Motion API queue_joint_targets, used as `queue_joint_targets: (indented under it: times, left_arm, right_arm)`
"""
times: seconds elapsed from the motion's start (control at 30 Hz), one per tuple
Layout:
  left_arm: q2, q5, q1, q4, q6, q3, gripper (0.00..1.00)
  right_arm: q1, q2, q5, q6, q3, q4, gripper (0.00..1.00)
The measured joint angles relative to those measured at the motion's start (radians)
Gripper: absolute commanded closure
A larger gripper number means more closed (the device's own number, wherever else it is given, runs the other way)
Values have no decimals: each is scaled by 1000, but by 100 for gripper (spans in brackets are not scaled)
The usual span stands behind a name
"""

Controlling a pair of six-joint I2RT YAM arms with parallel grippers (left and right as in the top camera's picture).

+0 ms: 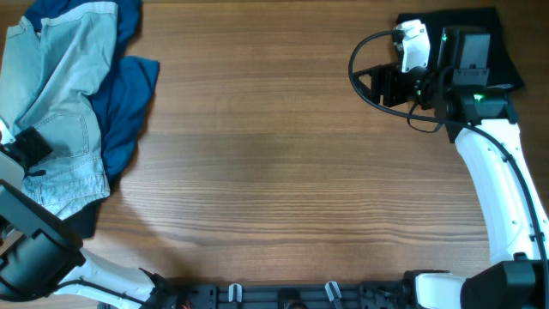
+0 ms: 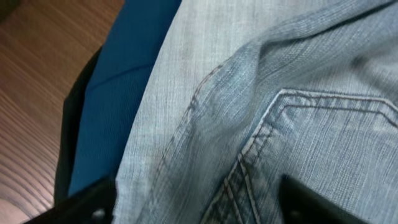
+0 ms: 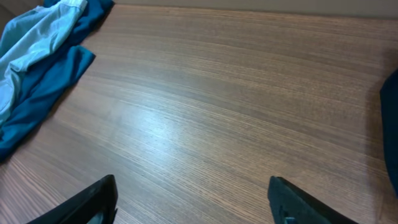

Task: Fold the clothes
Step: 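Reach the left gripper into the denim shorts pile and grasp them, then lift the denim shorts with the left gripper and drop them mid-table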

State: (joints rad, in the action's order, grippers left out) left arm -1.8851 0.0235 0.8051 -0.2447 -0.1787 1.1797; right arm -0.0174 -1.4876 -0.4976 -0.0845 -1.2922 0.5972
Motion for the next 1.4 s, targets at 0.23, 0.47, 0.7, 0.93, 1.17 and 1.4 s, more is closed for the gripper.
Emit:
queue_joint_targets:
  times: [0.23, 0.47, 0.7, 0.93, 1.17, 1.4]
  left_arm:
    - [0, 4, 0, 0, 0, 0, 36]
    - [-27, 4, 0, 10, 0, 0, 29]
    - [-49, 8, 0, 17, 2, 0, 91]
    - [-50, 16, 3, 35, 64, 0, 96]
    - [22, 122, 2, -11, 272, 0, 96]
    - [241, 251, -204, -111, 365, 0, 96]
  right_arm:
    - [0, 0, 0, 0, 0, 0, 25]
    - [0, 0, 0, 0, 0, 1, 25]
    - [0, 0, 0, 0, 0, 1, 28]
    - [0, 0, 0, 0, 0, 1, 29]
    - [0, 0, 0, 0, 0, 1, 30]
    - [2, 0, 0, 27, 0, -3, 31]
